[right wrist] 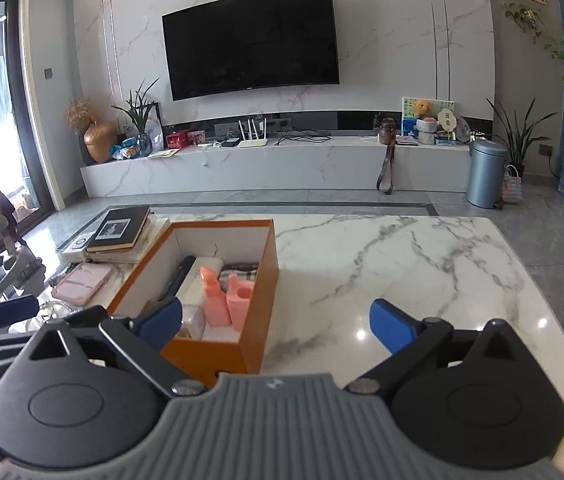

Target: Organize rigid objects

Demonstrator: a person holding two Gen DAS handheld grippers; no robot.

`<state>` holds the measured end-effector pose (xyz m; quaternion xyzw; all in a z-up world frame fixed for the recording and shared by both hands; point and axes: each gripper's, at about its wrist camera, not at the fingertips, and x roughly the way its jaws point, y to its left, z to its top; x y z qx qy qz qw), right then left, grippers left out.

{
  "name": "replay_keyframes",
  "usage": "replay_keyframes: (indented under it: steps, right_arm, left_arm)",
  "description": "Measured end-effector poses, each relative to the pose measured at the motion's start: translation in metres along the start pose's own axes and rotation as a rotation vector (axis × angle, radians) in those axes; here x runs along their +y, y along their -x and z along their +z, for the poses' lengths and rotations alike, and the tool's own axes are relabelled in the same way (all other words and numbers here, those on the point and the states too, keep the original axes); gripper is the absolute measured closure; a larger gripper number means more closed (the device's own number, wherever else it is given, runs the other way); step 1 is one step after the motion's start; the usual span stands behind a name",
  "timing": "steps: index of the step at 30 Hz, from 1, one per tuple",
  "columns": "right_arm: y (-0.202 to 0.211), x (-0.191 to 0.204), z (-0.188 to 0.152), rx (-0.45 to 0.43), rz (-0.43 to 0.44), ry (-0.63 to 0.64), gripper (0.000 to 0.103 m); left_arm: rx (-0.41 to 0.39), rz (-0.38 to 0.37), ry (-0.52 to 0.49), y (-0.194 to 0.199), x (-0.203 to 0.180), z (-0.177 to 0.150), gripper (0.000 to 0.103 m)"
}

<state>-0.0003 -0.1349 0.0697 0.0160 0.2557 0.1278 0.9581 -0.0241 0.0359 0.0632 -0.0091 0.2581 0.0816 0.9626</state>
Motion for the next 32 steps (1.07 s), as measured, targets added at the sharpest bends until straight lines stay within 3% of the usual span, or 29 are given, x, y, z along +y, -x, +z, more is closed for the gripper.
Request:
replay_keyframes:
  steps: [10, 32]
  right_arm:
    - [0.021, -0.006, -0.012, -0.039, -0.031, -0.013, 0.002]
    - [0.021, -0.011, -0.016, -0.021, -0.033, -0.023, 0.002]
  left_arm:
    - [-0.035, -0.020, -0.018, 0.017, -0.003, -0.006, 0.009]
    - [-0.016, -0.030, -0.030, 0.014, -0.007, -0.013, 0.009]
